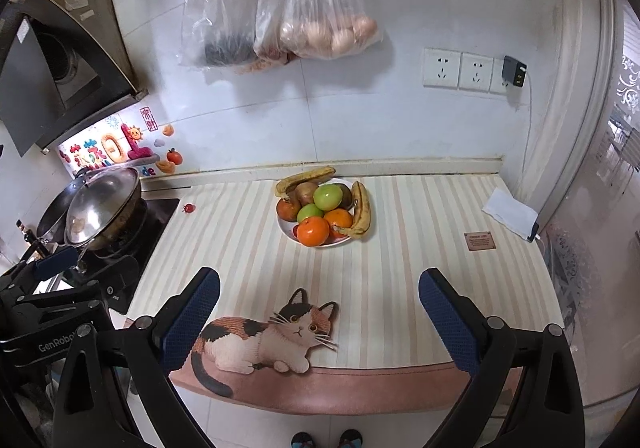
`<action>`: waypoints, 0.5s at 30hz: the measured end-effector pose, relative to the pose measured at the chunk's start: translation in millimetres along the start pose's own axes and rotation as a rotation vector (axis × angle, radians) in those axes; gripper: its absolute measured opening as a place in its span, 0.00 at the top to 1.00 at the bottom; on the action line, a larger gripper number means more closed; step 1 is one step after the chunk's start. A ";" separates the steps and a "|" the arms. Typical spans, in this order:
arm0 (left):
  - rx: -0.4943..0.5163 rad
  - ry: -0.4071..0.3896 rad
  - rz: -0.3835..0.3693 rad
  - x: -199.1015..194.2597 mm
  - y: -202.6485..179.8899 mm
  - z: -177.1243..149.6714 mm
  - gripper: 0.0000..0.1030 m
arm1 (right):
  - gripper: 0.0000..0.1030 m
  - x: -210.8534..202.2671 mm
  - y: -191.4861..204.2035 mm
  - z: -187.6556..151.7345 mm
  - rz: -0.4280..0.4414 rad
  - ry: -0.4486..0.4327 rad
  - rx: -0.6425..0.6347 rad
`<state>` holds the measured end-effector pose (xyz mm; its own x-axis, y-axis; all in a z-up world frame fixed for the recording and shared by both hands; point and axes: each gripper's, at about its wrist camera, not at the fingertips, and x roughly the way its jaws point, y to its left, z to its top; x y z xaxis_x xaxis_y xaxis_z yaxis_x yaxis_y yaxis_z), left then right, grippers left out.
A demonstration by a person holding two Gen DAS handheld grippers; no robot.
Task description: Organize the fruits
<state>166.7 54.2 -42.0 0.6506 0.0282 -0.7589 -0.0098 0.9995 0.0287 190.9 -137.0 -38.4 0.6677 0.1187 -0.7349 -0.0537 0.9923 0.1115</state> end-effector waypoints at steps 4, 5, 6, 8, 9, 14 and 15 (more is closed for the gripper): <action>0.005 0.012 0.006 6.7 -2.4 2.1 0.02 | 0.01 14.9 -4.2 0.6 -0.002 0.020 0.011; 0.008 0.013 0.006 7.7 -3.0 2.8 0.02 | 0.01 16.4 -4.3 0.0 -0.001 0.022 0.014; 0.010 0.014 0.005 8.3 -3.6 3.1 0.02 | 0.01 17.9 -5.0 -0.2 0.000 0.024 0.019; 0.011 0.015 0.004 8.9 -4.3 3.6 0.02 | 0.01 20.0 -5.5 0.1 -0.007 0.024 0.019; 0.010 0.016 0.002 8.9 -4.5 3.6 0.02 | 0.01 21.4 -6.5 0.4 -0.008 0.024 0.021; 0.013 0.017 -0.007 8.6 -6.6 4.1 0.02 | 0.01 22.9 -7.7 1.1 -0.015 0.028 0.022; 0.012 0.017 -0.008 9.0 -6.5 4.5 0.02 | 0.01 22.8 -7.8 1.3 -0.016 0.028 0.023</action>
<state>176.0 47.9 -46.1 0.6380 0.0207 -0.7698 0.0043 0.9995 0.0305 207.6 -142.1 -55.1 0.6471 0.1040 -0.7553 -0.0256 0.9931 0.1148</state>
